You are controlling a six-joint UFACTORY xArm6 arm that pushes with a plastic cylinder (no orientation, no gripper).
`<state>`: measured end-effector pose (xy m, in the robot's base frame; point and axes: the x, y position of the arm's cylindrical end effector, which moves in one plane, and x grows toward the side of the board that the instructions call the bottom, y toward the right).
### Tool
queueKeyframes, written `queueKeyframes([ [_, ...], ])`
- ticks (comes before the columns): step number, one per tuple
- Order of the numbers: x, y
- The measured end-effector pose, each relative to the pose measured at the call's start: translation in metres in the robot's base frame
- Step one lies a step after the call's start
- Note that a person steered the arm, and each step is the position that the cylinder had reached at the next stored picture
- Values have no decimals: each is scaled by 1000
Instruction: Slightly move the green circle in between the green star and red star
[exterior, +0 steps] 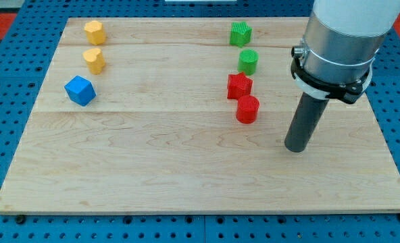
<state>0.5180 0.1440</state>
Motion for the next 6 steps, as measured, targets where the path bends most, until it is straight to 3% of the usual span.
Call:
queueKeyframes([
  [1, -1, 13],
  [2, -16, 62],
  [3, -51, 78],
  [5, -146, 38],
  [6, -153, -21],
])
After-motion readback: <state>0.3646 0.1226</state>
